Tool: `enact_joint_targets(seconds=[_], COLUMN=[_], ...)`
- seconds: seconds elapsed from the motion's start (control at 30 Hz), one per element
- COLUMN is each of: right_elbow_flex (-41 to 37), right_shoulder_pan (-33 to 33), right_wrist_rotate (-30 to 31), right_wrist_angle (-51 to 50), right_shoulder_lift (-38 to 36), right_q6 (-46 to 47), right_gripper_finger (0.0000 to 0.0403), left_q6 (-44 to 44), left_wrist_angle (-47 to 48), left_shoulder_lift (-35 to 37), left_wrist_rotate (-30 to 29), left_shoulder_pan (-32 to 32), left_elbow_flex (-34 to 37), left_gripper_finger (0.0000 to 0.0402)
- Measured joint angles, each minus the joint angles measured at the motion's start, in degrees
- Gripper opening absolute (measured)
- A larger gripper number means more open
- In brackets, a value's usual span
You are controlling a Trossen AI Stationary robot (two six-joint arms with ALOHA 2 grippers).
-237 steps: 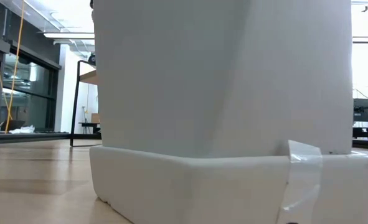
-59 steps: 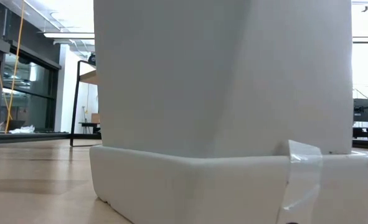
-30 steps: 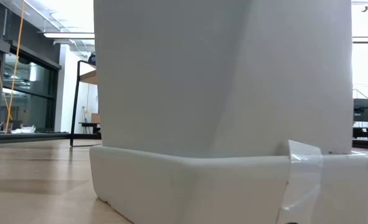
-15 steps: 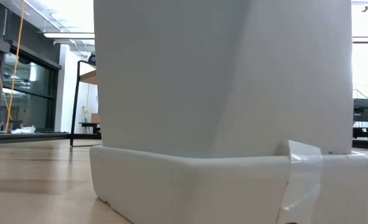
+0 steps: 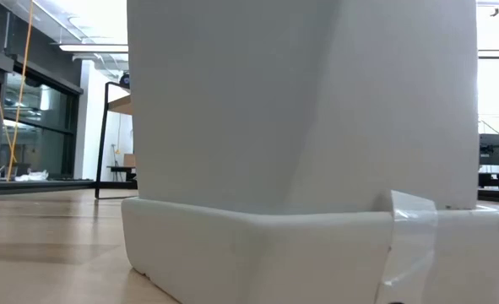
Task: Pick and place slides into the shelf
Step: Put the pink slipper on the shelf
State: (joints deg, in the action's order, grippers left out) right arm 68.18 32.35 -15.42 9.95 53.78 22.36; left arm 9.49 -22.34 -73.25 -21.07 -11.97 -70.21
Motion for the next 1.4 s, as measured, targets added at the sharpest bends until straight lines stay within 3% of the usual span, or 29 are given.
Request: enact_joint_targets(seconds=[0.1,0.33,0.47,0.6,0.87,1.17,1.4], right_elbow_flex=[0.0,3.7,9.1,15.0,23.7,25.3,25.3], right_shoulder_pan=[0.6,0.5,-0.2,-1.7,-6.2,-11.4,-15.1], right_wrist_rotate=[-4.9,-12.5,-14.4,-15.0,-15.0,-14.6,-14.7], right_wrist_angle=[-1.9,-6.4,-12.2,-18.5,-30.7,-30.8,-26.0], right_shoulder_lift=[1.6,7.3,10.5,13.3,18.3,22.6,24.5], right_q6=[2.6,3.9,0.1,-4.3,-10.9,-10.9,-9.8], right_gripper_finger=[0.0195,0.0195,0.0195,0.0195,0.0195,0.0195,0.0195], left_q6=[0.0,0.0,1.8,5.0,8.7,9.4,9.9], left_wrist_angle=[11.9,44.5,53.2,57.0,62.5,63.2,63.3], left_shoulder_lift=[1.7,0.1,-1.7,-2.5,-4.0,-6.2,-6.1], left_wrist_rotate=[1.3,6.5,11.3,16.4,17.8,23.7,23.8], left_shoulder_pan=[0.0,0.0,0.0,0.0,0.0,0.0,0.0], left_elbow_flex=[-4.5,-22.0,-27.5,-28.5,-28.5,-28.5,-28.5], left_gripper_finger=[0.0053,0.0053,0.0053,0.0053,0.0053,0.0053,0.0051])
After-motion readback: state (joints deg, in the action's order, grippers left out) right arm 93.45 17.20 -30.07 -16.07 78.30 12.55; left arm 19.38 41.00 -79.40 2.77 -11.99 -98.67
